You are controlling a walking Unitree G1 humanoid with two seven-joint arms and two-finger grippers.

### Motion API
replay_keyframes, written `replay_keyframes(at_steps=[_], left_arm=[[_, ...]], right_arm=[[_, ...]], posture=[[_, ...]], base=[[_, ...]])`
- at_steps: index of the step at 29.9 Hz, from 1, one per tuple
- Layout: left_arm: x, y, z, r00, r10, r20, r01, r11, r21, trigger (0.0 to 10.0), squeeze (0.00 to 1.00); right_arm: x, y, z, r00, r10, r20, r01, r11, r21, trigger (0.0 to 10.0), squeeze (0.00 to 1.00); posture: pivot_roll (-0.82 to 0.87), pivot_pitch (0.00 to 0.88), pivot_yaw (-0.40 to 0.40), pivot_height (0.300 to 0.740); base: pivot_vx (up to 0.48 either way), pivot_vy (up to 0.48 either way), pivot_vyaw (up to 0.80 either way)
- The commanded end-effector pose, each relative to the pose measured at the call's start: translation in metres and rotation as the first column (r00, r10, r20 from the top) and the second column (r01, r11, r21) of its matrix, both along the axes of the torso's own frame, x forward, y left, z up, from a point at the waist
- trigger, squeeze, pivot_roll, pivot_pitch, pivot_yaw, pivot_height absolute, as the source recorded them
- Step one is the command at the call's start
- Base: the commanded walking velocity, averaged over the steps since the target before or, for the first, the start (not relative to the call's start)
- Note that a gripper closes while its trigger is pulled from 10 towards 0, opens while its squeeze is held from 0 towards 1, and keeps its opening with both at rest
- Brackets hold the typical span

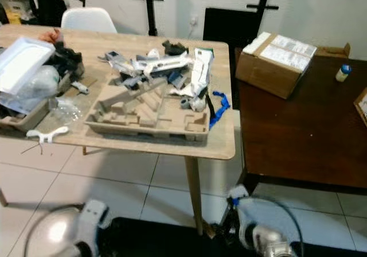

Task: Picking trash to rubbish bin

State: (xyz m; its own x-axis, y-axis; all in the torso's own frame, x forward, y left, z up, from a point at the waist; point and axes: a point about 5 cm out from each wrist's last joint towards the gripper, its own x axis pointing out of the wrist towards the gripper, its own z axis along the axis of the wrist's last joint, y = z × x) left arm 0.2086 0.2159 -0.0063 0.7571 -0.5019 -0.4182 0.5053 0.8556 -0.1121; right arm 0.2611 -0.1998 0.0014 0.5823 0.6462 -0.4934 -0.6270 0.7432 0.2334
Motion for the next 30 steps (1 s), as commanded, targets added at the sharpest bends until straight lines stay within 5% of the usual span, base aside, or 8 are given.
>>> replay_keyframes(at_steps=[1,8,12,14,16,19,25,30], left_arm=[[-0.004,-0.002,0.007,0.997,-0.073,-0.02,0.072,0.997,-0.04,10.0,0.0],[-0.01,-0.004,0.066,0.951,-0.309,-0.031,0.294,0.929,-0.226,10.0,0.0],[-0.009,-0.01,0.099,0.931,-0.362,0.046,0.358,0.881,-0.31,10.0,0.0],[-0.009,-0.01,0.099,0.931,-0.362,0.046,0.358,0.881,-0.31,10.0,0.0],[-0.002,-0.018,0.138,0.91,-0.371,0.184,0.414,0.833,-0.368,10.0,0.0],[0.005,-0.024,0.167,0.884,-0.362,0.295,0.457,0.8,-0.389,10.0,0.0],[0.024,-0.029,0.213,0.843,-0.27,0.466,0.464,0.804,-0.373,10.0,0.0],[0.052,-0.032,0.231,0.845,-0.203,0.495,0.326,0.929,-0.176,10.0,0.0]], right_arm=[[-0.002,0.005,0.006,0.994,0.106,-0.028,-0.103,0.992,0.071,10.0,0.0],[0.011,0.038,0.075,0.89,0.436,0.132,-0.455,0.839,0.298,10.0,0.0],[0.021,0.055,0.12,0.862,0.435,0.26,-0.507,0.735,0.451,10.0,0.0],[0.021,0.055,0.12,0.862,0.435,0.26,-0.507,0.735,0.451,10.0,0.0],[0.034,0.063,0.164,0.842,0.377,0.387,-0.539,0.634,0.554,10.0,0.0],[0.046,0.064,0.195,0.829,0.298,0.473,-0.549,0.593,0.589,10.0,0.0],[0.07,0.058,0.219,0.856,0.112,0.505,-0.437,0.678,0.591,10.0,0.0],[0.098,0.055,0.224,0.871,-0.074,0.486,-0.218,0.828,0.516,10.0,0.0]], posture=[[-0.03,0.077,-0.045,0.74],[0.0,0.069,-0.069,0.74],[0.01,0.064,-0.08,0.74],[0.01,0.064,-0.08,0.74],[0.01,0.061,-0.087,0.74],[0.01,0.06,-0.09,0.74],[0.02,0.064,-0.091,0.74],[0.02,0.074,-0.09,0.74]], base=[[0.0,0.0,0.0],[0.0,0.0,0.0],[0.0,0.0,0.0],[0.0,0.0,0.0],[0.0,0.0,0.0],[0.0,0.0,0.0],[0.0,0.0,0.0],[0.0,0.0,0.0]])
